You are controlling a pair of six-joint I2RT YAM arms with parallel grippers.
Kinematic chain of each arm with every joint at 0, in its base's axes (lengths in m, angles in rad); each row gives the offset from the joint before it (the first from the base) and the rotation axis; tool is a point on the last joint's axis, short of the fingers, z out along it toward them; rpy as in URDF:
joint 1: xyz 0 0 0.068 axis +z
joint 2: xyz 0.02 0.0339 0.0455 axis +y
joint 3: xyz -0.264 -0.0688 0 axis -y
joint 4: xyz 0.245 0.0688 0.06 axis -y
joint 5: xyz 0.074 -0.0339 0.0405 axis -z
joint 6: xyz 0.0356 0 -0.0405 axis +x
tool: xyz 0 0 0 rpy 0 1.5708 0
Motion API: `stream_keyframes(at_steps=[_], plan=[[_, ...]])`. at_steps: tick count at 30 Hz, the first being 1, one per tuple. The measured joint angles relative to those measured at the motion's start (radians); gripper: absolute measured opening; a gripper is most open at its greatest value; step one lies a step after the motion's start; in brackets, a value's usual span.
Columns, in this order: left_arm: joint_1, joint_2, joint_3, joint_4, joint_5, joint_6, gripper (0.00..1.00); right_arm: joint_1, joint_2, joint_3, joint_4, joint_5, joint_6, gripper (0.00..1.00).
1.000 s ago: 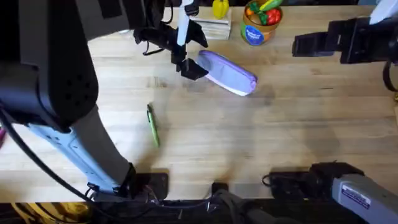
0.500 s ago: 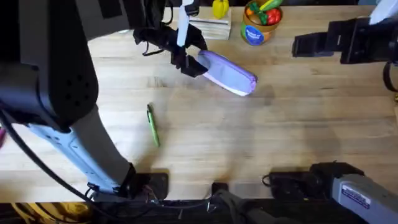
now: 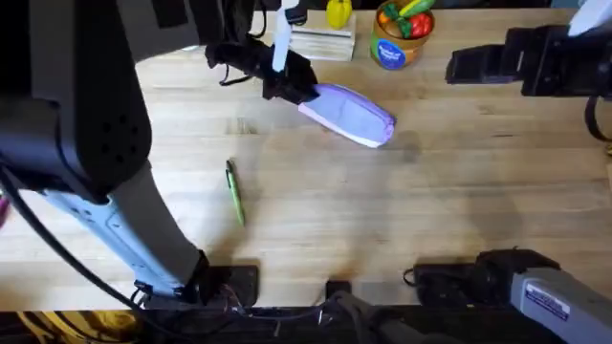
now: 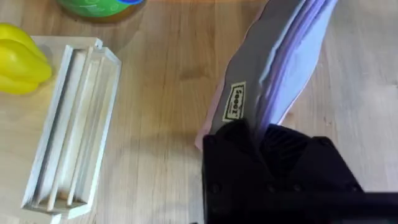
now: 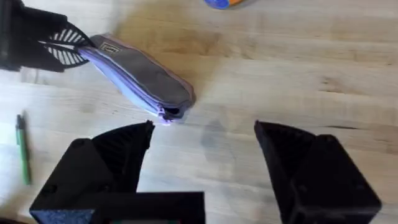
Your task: Unzip the bag, pick up the pens from the table one at a time and place them inside, then zip the bag closed.
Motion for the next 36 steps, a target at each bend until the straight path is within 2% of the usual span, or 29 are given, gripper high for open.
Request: stream_keyframes(at_steps=[7, 10, 13, 17, 26, 30, 36], plan=[[0.0, 0.0, 0.0, 0.0, 0.0, 0.0, 0.04, 0.023, 0.035, 0.0, -0.046, -0.071, 0.044, 0.997], [0.0, 0.0, 0.0, 0.0, 0.0, 0.0, 0.041, 0.061, 0.061, -0.017, -0.045, -0.078, 0.052, 0.997], [0.0, 0.0, 0.0, 0.0, 0.0, 0.0, 0.042, 0.11, 0.063, -0.079, -0.012, -0.08, 0.067, 0.997], [0.0, 0.0, 0.0, 0.0, 0.0, 0.0, 0.042, 0.177, 0.063, -0.198, 0.076, -0.076, 0.122, 0.998], [0.0, 0.0, 0.0, 0.0, 0.0, 0.0, 0.042, 0.332, 0.063, -0.425, 0.41, -0.013, 0.29, 0.998], [0.0, 0.0, 0.0, 0.0, 0.0, 0.0, 0.042, 0.355, 0.066, -0.446, 0.42, 0.007, 0.319, 0.998], [0.0, 0.0, 0.0, 0.0, 0.0, 0.0, 0.042, 0.355, 0.157, -0.446, 0.523, 0.019, 0.34, 0.996]])
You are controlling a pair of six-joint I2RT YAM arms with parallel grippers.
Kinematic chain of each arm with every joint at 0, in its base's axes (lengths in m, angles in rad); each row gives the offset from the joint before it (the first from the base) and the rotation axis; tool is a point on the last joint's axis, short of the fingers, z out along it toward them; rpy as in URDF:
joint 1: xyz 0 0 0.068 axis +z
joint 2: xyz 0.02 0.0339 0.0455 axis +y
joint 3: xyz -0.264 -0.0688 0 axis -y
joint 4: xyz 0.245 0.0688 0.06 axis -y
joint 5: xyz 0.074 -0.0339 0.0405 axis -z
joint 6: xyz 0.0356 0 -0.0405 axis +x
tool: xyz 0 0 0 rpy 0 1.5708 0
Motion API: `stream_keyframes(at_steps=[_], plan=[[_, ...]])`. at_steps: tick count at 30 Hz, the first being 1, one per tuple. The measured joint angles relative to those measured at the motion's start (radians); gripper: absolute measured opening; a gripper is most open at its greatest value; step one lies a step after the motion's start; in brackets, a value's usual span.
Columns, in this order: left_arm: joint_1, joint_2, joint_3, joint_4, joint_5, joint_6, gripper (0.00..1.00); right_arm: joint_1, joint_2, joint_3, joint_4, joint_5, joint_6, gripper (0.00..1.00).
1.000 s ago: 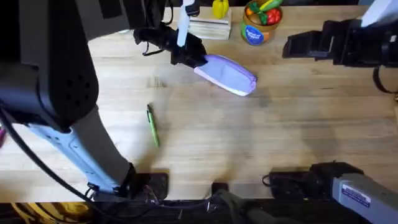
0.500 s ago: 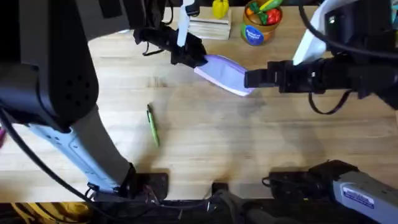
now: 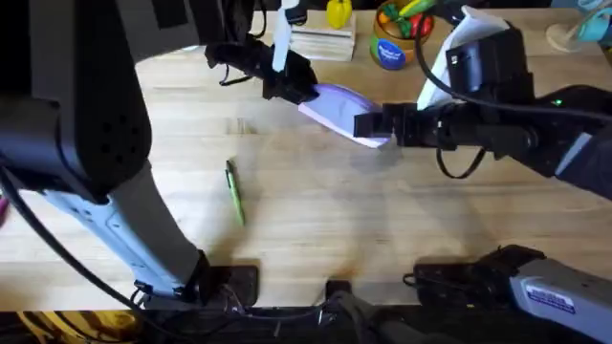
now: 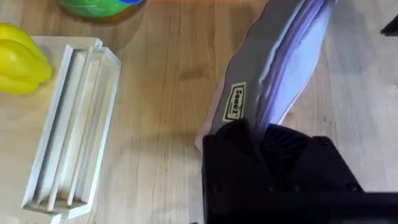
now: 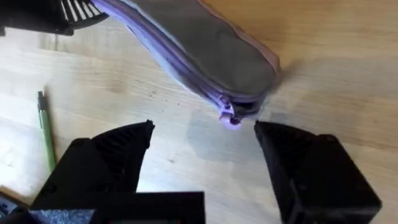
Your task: Unzip the bag, pick up the pens from the table one at a time and place them inside, then zip the bag closed.
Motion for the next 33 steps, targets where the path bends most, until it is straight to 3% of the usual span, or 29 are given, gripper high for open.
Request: stream_keyframes(at_steps=[2, 7, 12, 26, 33], plan=[[0.0, 0.0, 0.0, 0.0, 0.0, 0.0, 0.042, 0.0, 0.019, 0.0, 0.008, 0.0, 0.001, 0.955], [0.0, 0.0, 0.0, 0.0, 0.0, 0.0, 0.042, 0.0, 0.026, 0.0, 0.011, 0.005, 0.003, 0.735], [0.0, 0.0, 0.0, 0.0, 0.0, 0.0, 0.042, 0.0, 0.026, 0.0, 0.01, 0.008, 0.003, 0.665], [0.0, 0.0, 0.0, 0.0, 0.0, 0.0, 0.042, 0.0, 0.026, 0.0, 0.007, 0.078, 0.003, 0.292], [0.0, 0.0, 0.0, 0.0, 0.0, 0.0, 0.042, 0.0, 0.026, 0.0, 0.007, 0.087, 0.003, 0.19]])
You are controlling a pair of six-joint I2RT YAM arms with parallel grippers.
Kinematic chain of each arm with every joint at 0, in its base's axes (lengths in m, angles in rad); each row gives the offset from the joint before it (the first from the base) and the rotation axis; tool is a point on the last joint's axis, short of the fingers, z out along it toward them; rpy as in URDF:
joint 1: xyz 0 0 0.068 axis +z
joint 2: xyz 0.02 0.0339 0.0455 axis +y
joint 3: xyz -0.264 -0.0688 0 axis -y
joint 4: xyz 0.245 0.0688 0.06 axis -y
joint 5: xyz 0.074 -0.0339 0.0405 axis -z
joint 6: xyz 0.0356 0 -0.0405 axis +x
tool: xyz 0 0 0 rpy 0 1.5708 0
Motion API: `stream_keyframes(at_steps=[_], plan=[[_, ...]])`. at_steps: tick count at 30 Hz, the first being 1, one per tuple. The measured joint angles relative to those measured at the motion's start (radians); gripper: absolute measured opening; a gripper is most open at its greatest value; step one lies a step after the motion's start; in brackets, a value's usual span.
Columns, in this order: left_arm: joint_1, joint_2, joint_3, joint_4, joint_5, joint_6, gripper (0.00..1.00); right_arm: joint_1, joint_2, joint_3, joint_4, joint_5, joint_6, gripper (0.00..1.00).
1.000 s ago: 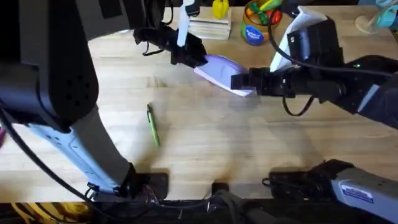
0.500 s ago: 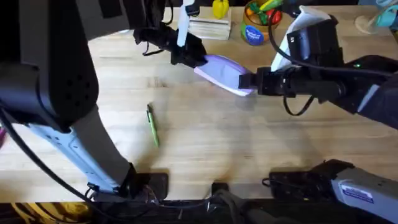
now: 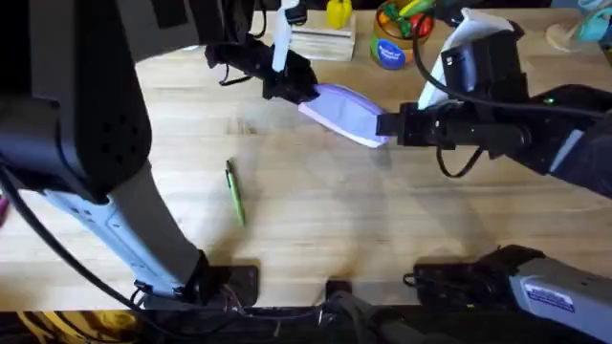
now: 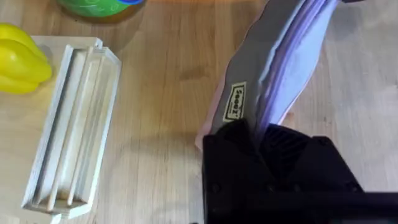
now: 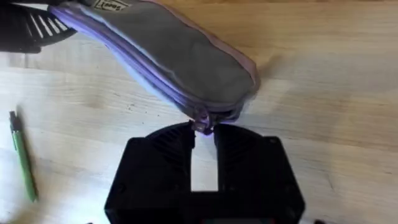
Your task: Unzip the bag, pick up the pens from the table one at a time and place them inside, then zip the bag closed.
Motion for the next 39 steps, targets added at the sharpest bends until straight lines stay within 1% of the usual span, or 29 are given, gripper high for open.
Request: stream_keyframes(at_steps=[12, 26, 29, 34, 39], plan=[[0.0, 0.0, 0.0, 0.0, 0.0, 0.0, 0.042, 0.0, 0.0, 0.0, -0.002, 0.003, 0.0, 0.036], [0.0, 0.0, 0.0, 0.001, 0.0, 0.0, 0.042, 0.0, -0.013, 0.0, -0.006, -0.004, 0.0, 0.033], [0.0, 0.0, 0.0, 0.002, 0.0, 0.0, 0.042, 0.0, -0.046, 0.004, -0.006, -0.025, 0.0, 0.033], [0.0, 0.0, 0.0, 0.002, -0.001, 0.0, 0.042, 0.0, -0.101, 0.043, -0.006, -0.08, 0.0, 0.033], [0.0, 0.0, 0.0, 0.002, -0.002, 0.0, 0.042, 0.0, -0.116, 0.047, -0.009, -0.12, -0.001, 0.033]])
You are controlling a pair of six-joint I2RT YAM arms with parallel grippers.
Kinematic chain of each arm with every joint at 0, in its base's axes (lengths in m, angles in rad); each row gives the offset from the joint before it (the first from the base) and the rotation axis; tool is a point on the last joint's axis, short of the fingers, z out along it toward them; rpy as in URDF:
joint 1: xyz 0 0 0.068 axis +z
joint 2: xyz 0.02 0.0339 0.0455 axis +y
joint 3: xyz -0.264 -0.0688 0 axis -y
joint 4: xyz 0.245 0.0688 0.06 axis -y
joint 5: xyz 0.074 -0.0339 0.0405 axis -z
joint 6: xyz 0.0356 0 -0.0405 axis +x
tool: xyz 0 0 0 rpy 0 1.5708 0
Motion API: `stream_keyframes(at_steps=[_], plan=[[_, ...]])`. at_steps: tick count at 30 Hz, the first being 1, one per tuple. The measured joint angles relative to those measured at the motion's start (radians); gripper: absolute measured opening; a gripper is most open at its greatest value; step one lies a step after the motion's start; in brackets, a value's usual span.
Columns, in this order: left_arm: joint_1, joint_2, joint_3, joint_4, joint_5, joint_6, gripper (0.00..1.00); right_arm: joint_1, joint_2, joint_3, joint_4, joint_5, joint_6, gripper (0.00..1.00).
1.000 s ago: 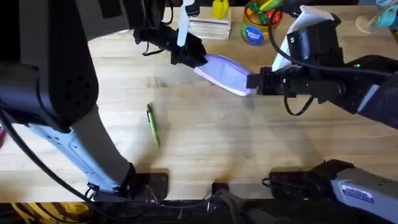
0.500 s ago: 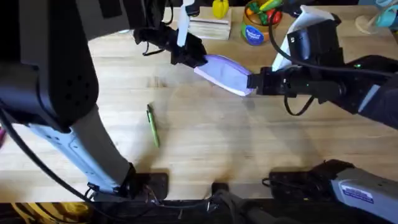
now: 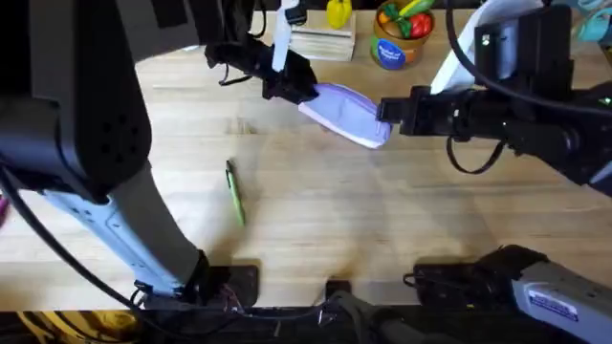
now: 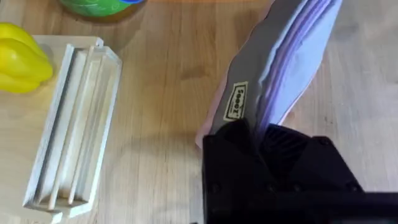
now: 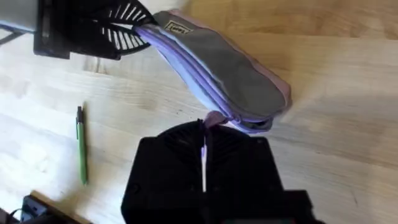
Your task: Unzip the bag, pick up the pens from the table one at a time and place them inside, then zip the bag closed.
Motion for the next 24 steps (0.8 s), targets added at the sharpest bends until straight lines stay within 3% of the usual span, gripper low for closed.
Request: stream_keyframes(at_steps=[13, 24], plan=[[0.0, 0.0, 0.0, 0.0, 0.0, 0.0, 0.041, -0.003, 0.055, 0.026, -0.001, -0.018, 0.0, 0.03], [0.0, 0.0, 0.0, 0.002, -0.001, 0.0, 0.042, 0.005, 0.321, 0.266, -0.007, -0.06, -0.013, 0.03]])
